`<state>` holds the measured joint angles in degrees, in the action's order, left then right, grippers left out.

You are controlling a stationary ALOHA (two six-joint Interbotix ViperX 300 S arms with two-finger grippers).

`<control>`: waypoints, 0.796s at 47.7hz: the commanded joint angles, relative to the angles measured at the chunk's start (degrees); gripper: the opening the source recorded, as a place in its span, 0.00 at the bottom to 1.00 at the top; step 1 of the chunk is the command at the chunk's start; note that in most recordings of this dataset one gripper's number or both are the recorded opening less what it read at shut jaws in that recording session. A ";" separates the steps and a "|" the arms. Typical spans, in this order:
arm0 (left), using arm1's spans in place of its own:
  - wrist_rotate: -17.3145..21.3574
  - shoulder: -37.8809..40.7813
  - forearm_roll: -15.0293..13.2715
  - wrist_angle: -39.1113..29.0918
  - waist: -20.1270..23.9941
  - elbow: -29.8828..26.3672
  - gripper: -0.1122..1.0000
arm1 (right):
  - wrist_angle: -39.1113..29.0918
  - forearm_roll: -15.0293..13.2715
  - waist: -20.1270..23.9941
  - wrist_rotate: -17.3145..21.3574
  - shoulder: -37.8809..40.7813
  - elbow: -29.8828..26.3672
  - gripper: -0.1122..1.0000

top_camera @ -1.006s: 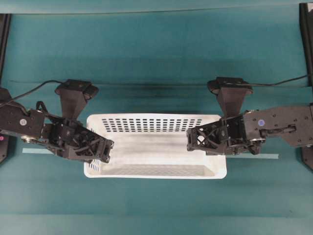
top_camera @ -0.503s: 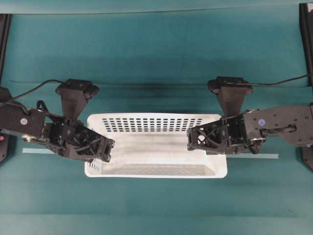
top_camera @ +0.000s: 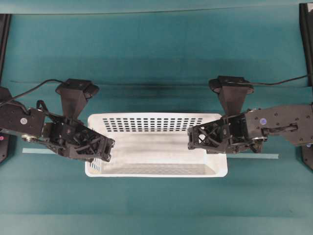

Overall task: Lift the white basket with both hands.
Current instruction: 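Hold the basket raised with both grippers clamped on its rims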

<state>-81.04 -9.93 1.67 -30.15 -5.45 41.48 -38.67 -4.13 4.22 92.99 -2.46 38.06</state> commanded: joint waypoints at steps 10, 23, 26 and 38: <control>2.55 0.18 0.62 3.25 0.44 -0.35 0.15 | 3.96 -0.62 0.35 -0.88 0.35 0.97 0.26; 2.64 0.00 0.62 3.34 0.44 -0.18 0.62 | 3.96 -0.70 0.18 -0.44 0.35 0.97 0.80; 2.55 0.00 0.62 3.34 0.44 -0.09 0.79 | 3.96 -0.70 0.18 -0.44 0.35 0.97 0.91; 2.64 -1.41 0.62 3.08 0.44 0.00 0.91 | 2.81 -0.53 -0.18 -0.26 -0.79 1.14 0.96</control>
<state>-78.57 -9.93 1.93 -27.16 -5.27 41.92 -35.33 -4.57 4.13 92.72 -2.99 39.11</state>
